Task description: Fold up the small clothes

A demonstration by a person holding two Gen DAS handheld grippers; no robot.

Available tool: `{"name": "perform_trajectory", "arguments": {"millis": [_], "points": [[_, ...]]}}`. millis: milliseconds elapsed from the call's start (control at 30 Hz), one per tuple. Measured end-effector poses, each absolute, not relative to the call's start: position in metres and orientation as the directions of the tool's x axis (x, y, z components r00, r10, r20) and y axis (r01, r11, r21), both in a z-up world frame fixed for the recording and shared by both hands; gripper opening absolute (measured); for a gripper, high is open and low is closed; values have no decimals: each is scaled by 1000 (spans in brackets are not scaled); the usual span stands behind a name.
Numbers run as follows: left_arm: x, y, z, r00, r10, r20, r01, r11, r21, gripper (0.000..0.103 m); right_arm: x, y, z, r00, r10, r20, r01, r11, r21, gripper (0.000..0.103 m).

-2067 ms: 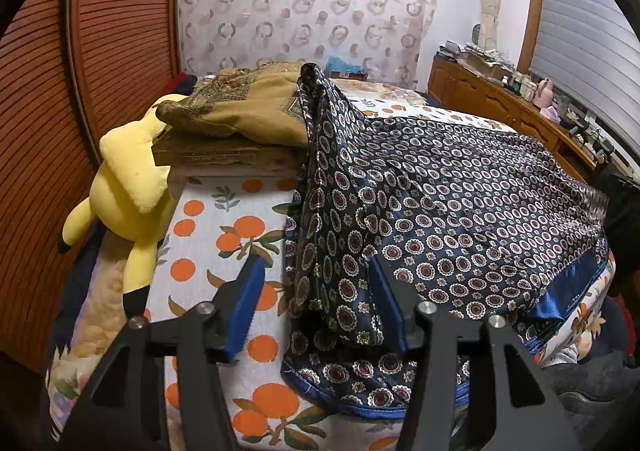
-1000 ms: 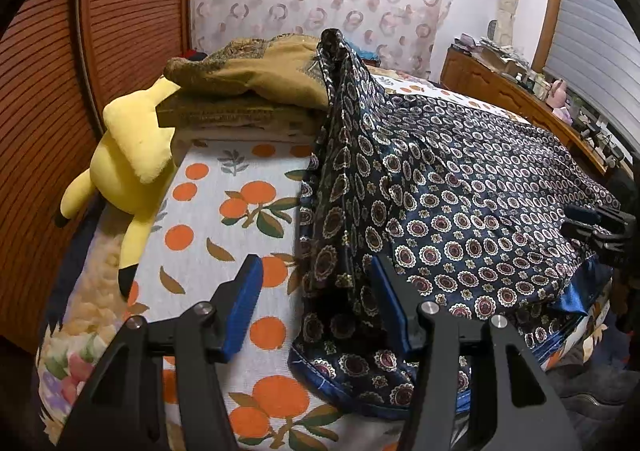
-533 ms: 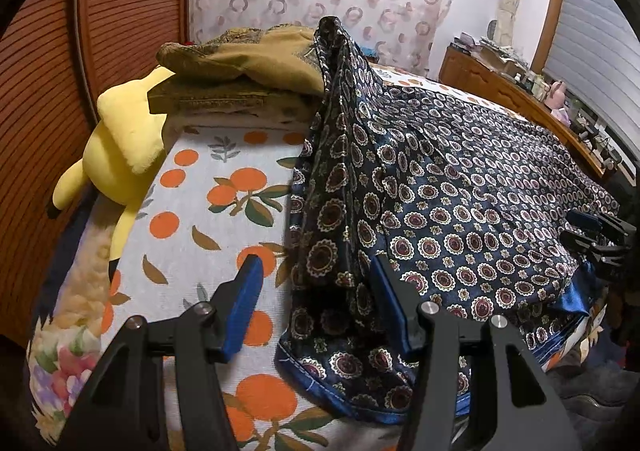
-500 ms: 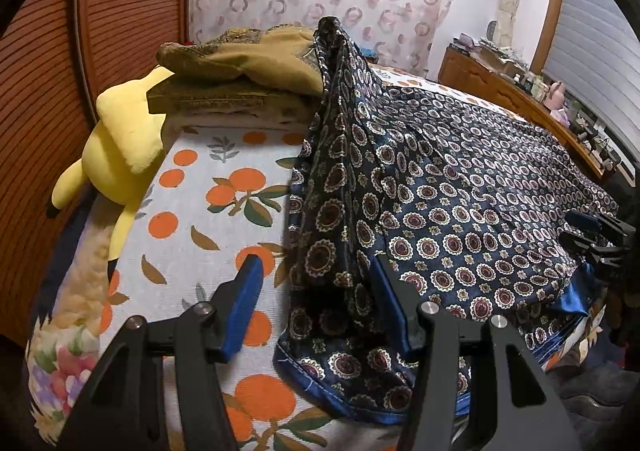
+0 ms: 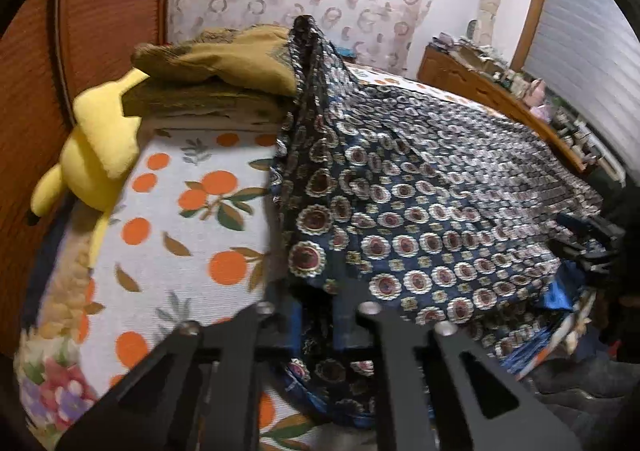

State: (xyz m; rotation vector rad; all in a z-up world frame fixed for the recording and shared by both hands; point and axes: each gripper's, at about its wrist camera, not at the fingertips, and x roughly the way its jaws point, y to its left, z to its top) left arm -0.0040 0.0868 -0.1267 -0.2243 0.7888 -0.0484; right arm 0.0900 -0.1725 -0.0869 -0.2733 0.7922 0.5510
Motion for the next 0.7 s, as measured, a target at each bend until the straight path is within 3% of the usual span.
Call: {"name": "perform_trajectory", "arguments": {"millis": [400, 700], "points": [[16, 49, -63, 791, -262, -554, 112, 951, -290, 0, 90, -199, -81, 578, 365, -730, -539, 842, -6, 79], [53, -10, -6, 808, -375, -454, 282, 923, -261, 0, 95, -254, -60, 644, 344, -683, -453, 891, 22, 78]]}}
